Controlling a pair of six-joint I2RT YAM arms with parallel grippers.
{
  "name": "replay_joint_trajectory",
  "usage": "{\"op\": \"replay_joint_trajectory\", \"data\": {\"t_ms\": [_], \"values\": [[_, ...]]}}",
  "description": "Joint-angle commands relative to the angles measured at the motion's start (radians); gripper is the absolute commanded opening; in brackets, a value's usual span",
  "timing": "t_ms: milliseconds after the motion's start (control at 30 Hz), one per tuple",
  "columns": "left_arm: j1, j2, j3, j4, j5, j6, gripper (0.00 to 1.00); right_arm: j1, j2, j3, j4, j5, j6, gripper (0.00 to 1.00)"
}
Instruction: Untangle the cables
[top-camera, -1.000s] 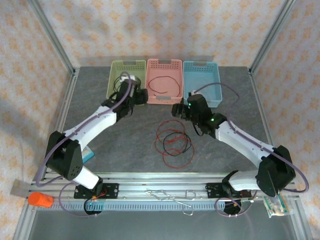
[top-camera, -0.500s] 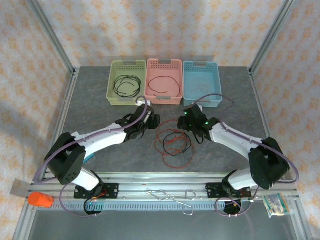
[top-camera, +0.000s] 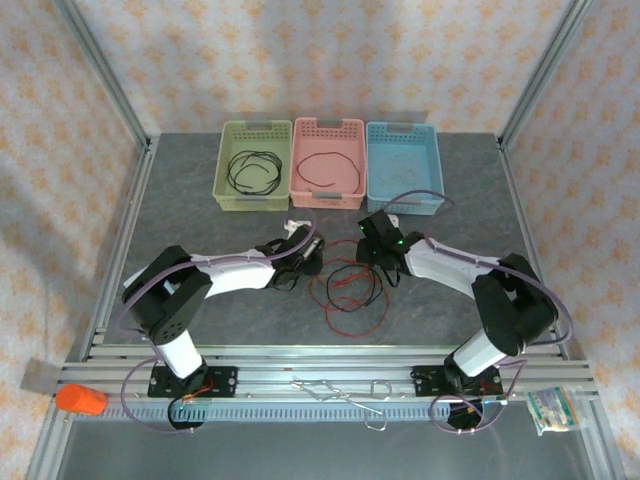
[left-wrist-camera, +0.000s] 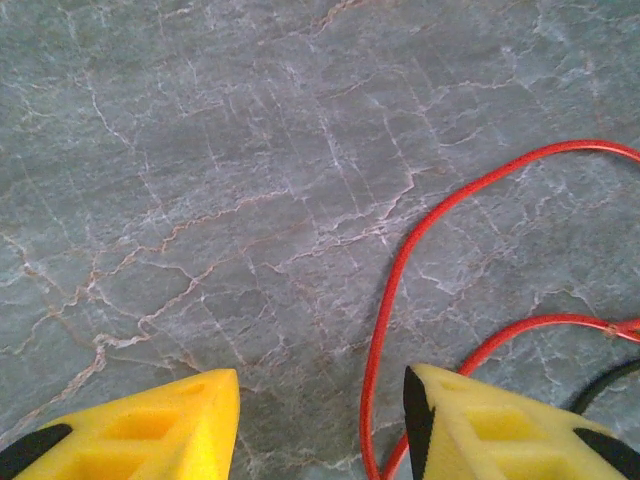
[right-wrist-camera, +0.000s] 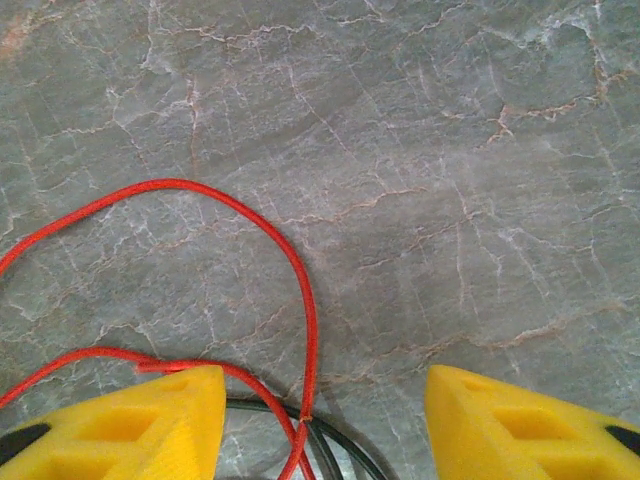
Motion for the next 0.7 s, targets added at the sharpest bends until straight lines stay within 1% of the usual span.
{"op": "replay_joint_trajectory", "data": {"t_ms": [0, 400, 667], "values": [[-0.013, 0.035, 0.049, -0.024, 0.007, 0.002, 0.46, 0.004, 0.011, 0.029, -0.028, 0.044, -0.011, 0.53], [-0.017, 0.113, 0.089, -0.046, 0.012, 0.01, 0.38, 0.004, 0.005, 0.023, -0.028, 0.047, -0.011, 0.5], [-0.018, 0.134, 0.098, -0.057, -0.008, 0.008, 0.27, 0.006, -0.016, 0.015, -0.023, 0.041, -0.015, 0.5]]}}
